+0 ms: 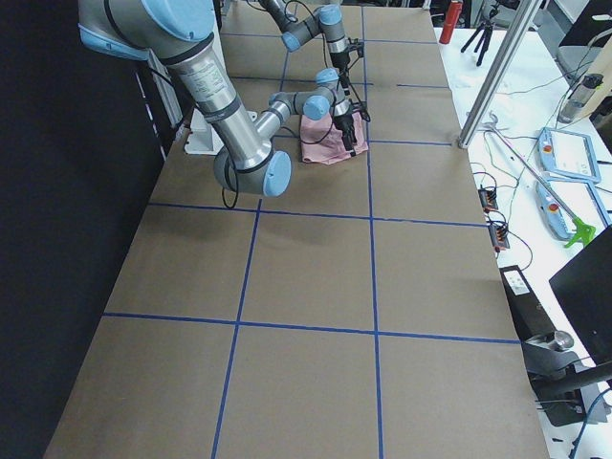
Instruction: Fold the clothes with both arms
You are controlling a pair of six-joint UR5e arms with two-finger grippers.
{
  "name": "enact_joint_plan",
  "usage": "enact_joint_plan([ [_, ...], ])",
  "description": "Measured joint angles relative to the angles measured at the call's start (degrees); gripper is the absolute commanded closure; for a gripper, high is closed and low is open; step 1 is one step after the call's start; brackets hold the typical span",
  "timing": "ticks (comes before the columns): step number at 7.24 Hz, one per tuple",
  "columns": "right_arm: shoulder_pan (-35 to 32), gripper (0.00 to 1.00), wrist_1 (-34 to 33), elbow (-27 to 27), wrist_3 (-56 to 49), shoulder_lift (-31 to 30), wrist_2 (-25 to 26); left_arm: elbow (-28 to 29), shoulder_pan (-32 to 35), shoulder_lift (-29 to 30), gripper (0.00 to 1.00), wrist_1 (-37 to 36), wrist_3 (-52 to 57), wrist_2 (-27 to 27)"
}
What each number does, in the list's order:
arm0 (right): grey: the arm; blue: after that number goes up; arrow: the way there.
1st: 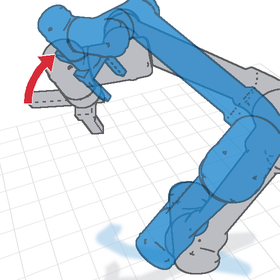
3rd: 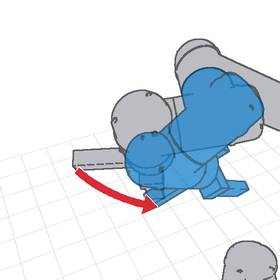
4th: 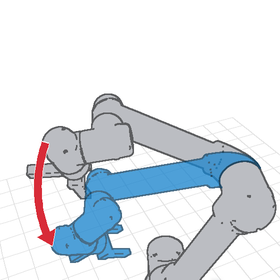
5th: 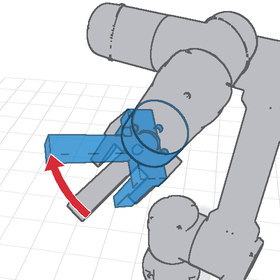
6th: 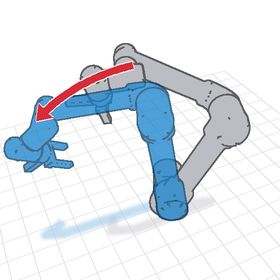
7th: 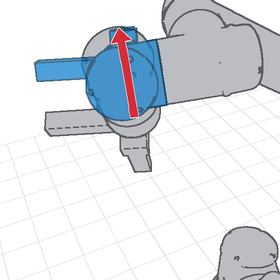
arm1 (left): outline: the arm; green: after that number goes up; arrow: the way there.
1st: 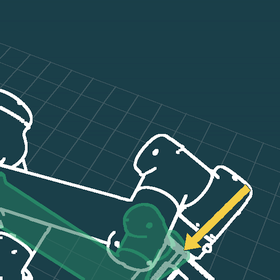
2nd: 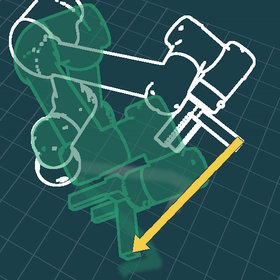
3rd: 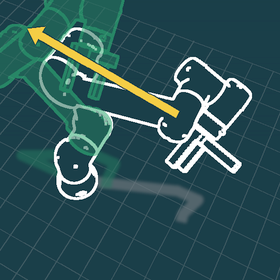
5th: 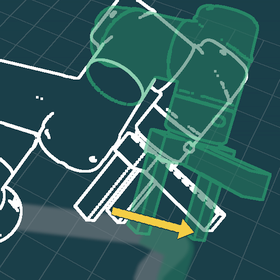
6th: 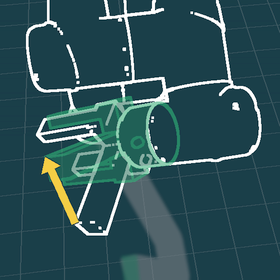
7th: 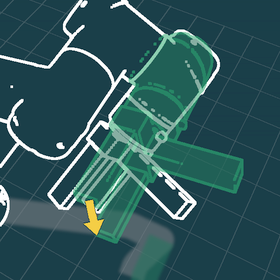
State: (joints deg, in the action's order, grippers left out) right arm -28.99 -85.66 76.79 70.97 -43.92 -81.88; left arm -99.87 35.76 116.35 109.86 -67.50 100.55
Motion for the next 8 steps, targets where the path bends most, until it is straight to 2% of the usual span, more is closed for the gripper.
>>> enact_joint_plan([
  [1,-2.69,0.0,0.14,-2.15,-2.29,0.33,-1.4,-0.03,-0.04,-0.07,0.0,0.0,-0.07,0.0],
  [3,-7.63,0.0,0.31,-3.32,-6.22,1.23,-7.79,0.05,-0.24,-0.14,0.0,0.0,-0.34,-0.06],
  [6,-10.14,0.0,0.31,1.71,-7.96,0.95,-15.84,0.07,-1.56,-0.01,0.0,-0.25,-2.67,-0.1],
  [8,-10.57,0.0,0.13,5.74,-8.34,-1.42,-17.65,-0.78,-6.25,-0.73,0.0,-0.66,-4.24,-1.26],
])
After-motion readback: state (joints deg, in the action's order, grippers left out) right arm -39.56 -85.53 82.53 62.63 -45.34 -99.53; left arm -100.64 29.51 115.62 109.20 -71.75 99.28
